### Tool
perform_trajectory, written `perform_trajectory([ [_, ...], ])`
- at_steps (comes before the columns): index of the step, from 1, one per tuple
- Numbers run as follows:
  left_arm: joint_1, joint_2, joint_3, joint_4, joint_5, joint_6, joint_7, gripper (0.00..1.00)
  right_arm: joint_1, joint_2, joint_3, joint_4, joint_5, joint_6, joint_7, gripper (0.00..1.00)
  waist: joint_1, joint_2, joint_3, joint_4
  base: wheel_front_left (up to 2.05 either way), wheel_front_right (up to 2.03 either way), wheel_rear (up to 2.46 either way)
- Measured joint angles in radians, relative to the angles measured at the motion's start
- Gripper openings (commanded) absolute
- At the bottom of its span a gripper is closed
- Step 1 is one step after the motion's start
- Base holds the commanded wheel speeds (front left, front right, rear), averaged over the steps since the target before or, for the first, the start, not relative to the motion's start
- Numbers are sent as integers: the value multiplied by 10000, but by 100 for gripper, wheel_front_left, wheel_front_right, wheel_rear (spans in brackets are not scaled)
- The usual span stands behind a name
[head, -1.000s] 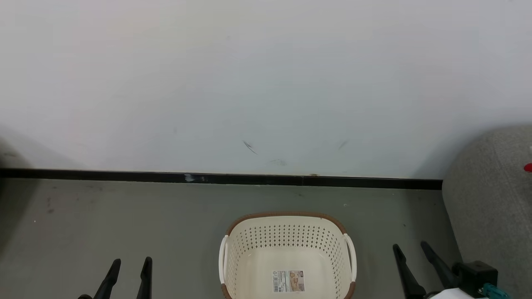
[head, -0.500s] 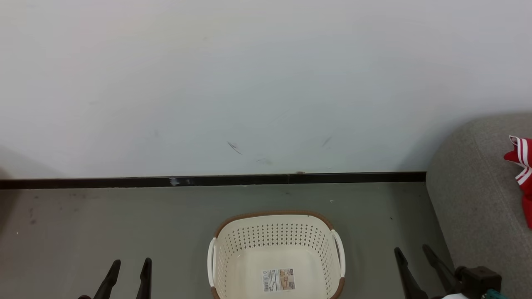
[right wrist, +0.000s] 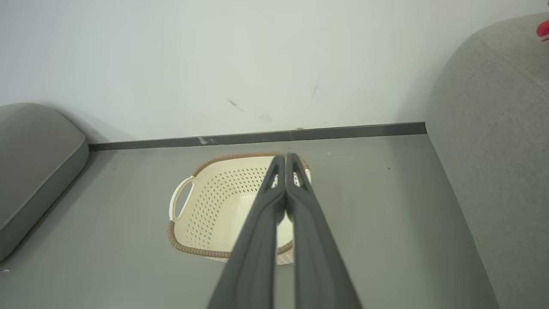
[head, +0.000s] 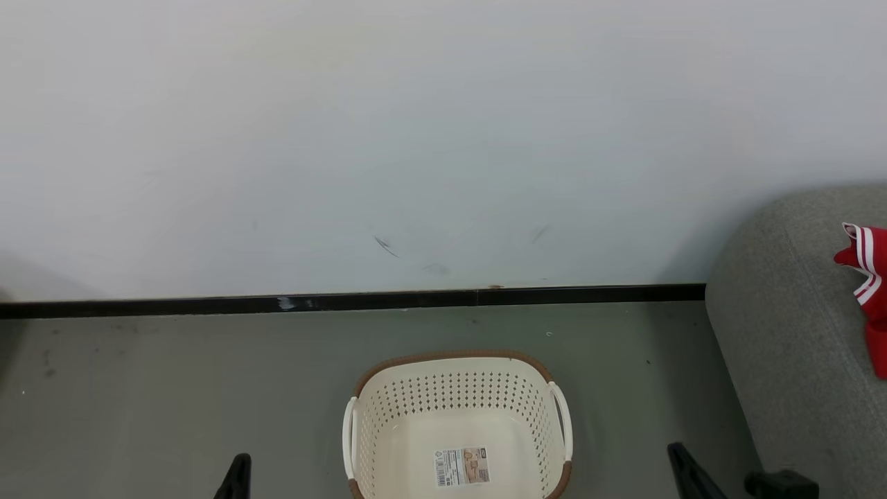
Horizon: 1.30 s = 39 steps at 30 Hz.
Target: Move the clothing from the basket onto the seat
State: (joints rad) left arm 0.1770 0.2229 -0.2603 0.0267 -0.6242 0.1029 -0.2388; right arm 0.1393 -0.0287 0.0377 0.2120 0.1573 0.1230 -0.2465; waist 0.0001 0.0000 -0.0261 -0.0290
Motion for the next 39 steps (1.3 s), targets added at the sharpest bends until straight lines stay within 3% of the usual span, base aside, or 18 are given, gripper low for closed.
perform_trajectory([
  [8, 44, -293, 12, 236, -612, -19, 102, 0, 234, 59, 174, 81, 587, 0, 0, 0, -1, 0, 16, -4, 0, 0, 0],
  [21, 6, -489, 397, 353, -1941, -278, 531, 0, 220, 56, 77, -125, 2882, 0, 226, 0, 7, 0, 61, 51, 0, 0, 0],
  [39, -323, -692, 965, 627, -3781, -708, 1151, 0, -52, -163, -88, -121, 5699, 0, 830, 0, 154, 0, -8, 116, 0, 0, 0],
])
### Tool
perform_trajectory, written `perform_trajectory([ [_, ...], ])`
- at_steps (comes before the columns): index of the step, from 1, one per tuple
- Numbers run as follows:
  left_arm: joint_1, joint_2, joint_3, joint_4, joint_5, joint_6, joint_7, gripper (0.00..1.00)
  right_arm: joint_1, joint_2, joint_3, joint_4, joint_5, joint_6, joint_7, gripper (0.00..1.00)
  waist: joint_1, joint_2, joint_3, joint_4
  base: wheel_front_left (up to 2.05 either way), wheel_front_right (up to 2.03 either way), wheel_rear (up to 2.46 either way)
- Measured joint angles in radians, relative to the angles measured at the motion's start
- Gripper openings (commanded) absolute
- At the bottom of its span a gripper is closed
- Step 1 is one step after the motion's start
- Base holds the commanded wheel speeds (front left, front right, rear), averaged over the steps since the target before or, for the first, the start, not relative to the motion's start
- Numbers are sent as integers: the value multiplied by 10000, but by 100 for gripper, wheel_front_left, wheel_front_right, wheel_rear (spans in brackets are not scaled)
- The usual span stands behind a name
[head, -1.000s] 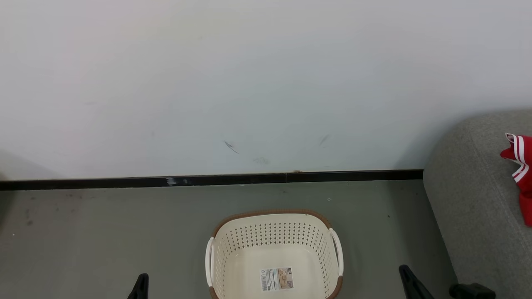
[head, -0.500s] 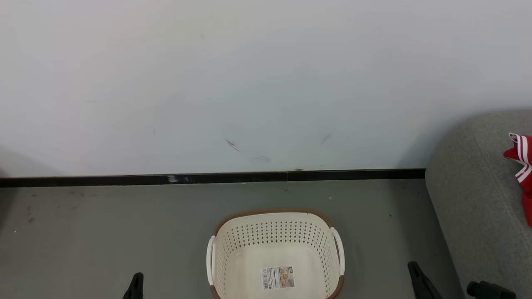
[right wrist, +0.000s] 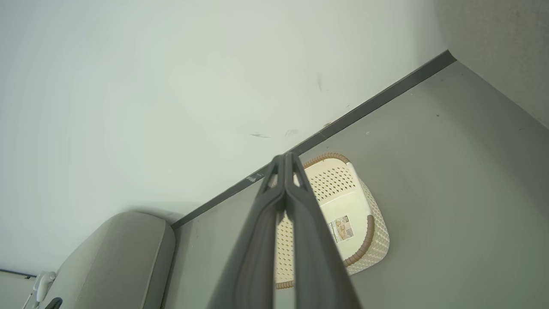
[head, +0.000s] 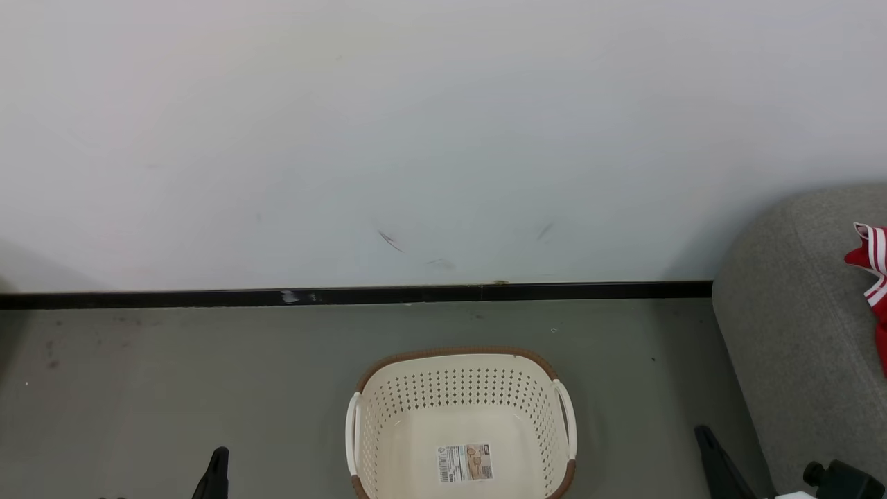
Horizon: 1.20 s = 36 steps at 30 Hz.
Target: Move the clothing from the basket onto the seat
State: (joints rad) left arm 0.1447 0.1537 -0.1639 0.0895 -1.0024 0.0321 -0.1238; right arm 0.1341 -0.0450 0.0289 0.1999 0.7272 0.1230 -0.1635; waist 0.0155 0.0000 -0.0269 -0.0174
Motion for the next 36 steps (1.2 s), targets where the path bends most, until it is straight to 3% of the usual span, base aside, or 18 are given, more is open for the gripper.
perform_trajectory([
  [10, -233, -148, 307, 232, -989, -194, 280, 0, -260, -161, -79, 42, 1569, 0, 290, 0, 13, 0, -23, 27, 0, 0, 0],
  [25, -688, -328, 773, 629, -2546, -531, 796, 0, -718, -314, -146, 242, 3919, 0, 711, 0, -108, 0, 102, 70, 0, 0, 0],
  [36, -1024, -502, 1087, 899, -3540, -750, 1081, 0, -1011, -418, -188, 336, 5478, 0, 940, 0, -141, 0, 195, 98, 0, 0, 0],
])
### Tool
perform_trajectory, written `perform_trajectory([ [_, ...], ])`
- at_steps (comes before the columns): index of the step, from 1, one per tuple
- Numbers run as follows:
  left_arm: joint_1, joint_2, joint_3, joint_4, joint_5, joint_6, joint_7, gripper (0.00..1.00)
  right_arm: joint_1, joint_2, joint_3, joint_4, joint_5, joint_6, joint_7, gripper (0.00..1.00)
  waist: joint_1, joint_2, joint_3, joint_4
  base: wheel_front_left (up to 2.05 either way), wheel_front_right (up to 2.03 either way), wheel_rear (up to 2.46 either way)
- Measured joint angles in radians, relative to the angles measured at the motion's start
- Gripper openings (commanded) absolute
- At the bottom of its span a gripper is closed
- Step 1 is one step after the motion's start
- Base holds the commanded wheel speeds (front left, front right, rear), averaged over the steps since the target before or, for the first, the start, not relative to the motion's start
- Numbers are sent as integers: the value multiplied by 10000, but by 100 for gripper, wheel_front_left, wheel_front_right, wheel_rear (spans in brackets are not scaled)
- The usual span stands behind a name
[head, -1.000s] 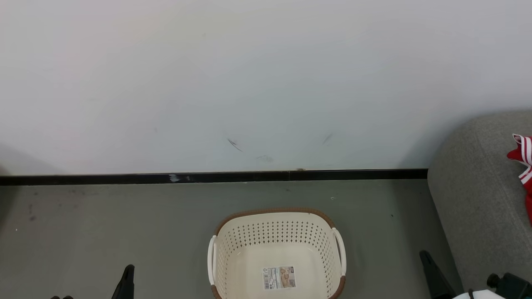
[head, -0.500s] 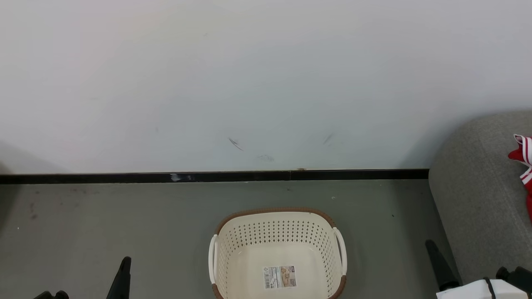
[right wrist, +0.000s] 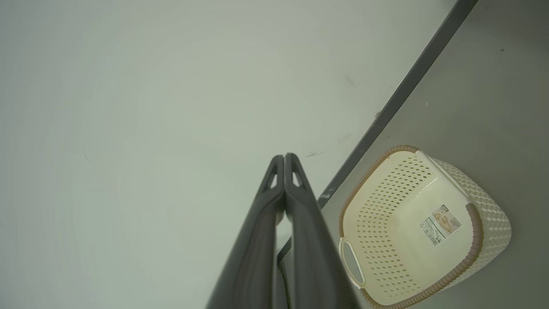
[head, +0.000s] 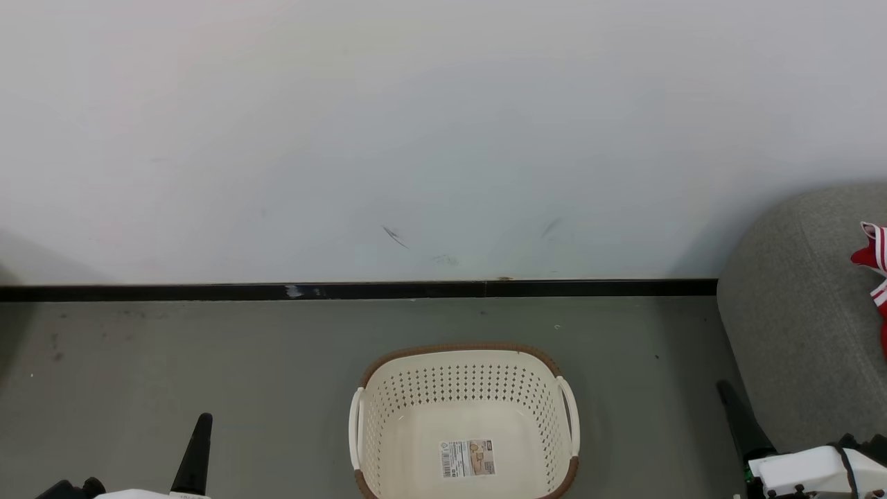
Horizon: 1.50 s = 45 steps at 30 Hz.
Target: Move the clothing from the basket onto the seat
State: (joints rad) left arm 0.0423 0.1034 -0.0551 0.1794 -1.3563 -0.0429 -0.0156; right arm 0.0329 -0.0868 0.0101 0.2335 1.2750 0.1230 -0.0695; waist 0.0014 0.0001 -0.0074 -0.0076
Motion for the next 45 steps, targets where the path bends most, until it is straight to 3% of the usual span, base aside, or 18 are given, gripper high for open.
perform_trajectory([
  [27, -849, -387, 869, 738, -2817, -675, 863, 0, -798, -272, -209, 148, 4243, 2, 782, 0, -8, 0, 105, 76, 0, 0, 0],
  [45, -932, -399, 905, 846, -2819, -746, 865, 0, -852, -282, -238, 207, 4307, 2, 784, 0, -9, 0, 105, 76, 0, 0, 0],
])
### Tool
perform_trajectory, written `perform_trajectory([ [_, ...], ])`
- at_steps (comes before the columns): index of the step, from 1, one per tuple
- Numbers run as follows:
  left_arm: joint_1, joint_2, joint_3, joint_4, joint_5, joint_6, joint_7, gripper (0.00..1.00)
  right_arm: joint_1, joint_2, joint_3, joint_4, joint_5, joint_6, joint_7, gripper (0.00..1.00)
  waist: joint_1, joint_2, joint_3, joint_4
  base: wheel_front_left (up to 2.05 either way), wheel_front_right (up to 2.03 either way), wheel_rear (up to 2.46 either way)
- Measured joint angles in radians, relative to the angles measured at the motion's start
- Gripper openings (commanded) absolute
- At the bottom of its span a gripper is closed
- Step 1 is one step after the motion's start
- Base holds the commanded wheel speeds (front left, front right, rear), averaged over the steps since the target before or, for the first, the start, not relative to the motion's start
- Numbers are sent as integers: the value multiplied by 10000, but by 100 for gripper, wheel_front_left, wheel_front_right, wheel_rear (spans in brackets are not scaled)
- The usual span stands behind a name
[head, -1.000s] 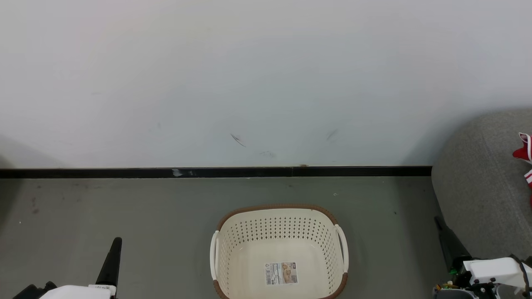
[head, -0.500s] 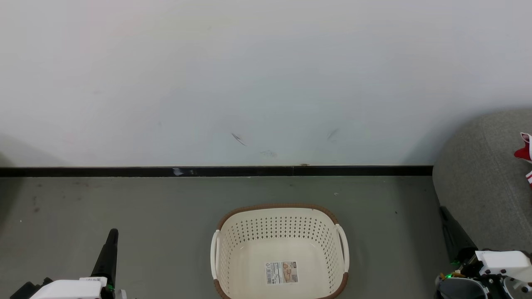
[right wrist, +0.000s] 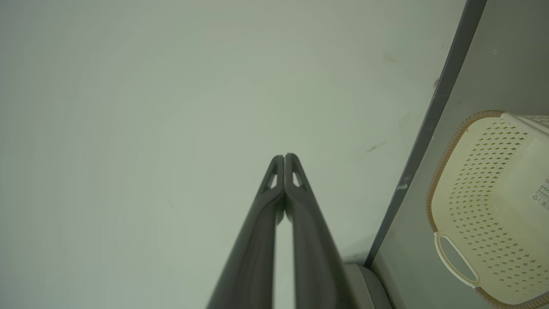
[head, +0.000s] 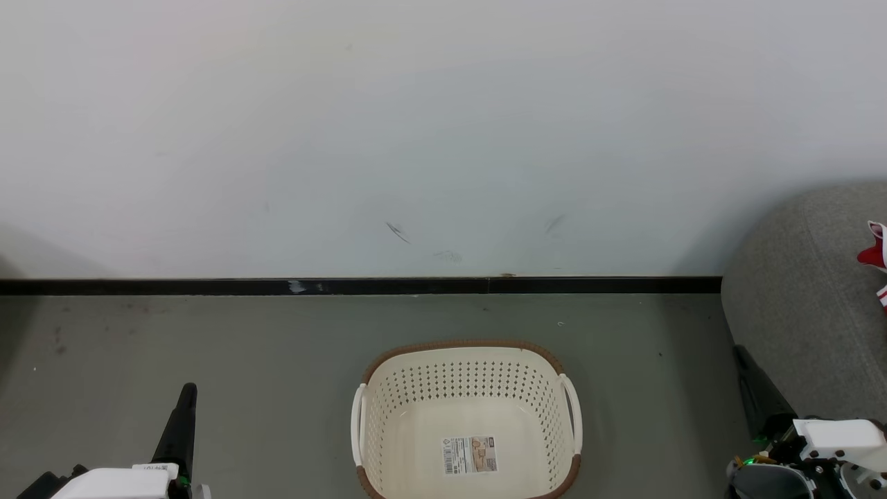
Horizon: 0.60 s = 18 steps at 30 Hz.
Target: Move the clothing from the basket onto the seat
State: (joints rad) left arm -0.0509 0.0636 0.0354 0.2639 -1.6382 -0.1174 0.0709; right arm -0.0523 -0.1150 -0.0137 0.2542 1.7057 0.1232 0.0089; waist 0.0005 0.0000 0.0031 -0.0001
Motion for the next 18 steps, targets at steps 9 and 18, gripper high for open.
perform_trajectory([
  [9, -5, -2, 4, 27, 0, -10, 2, 0, 0, 0, -15, 23, 0, 0, 2, 0, 0, 0, -1, 0, 0, 0, 0],
  [18, -11, -4, 10, 54, 0, -10, 69, 0, 0, 2, -33, 35, 0, 0, 10, 0, -1, 0, -1, 0, 0, 0, 0],
])
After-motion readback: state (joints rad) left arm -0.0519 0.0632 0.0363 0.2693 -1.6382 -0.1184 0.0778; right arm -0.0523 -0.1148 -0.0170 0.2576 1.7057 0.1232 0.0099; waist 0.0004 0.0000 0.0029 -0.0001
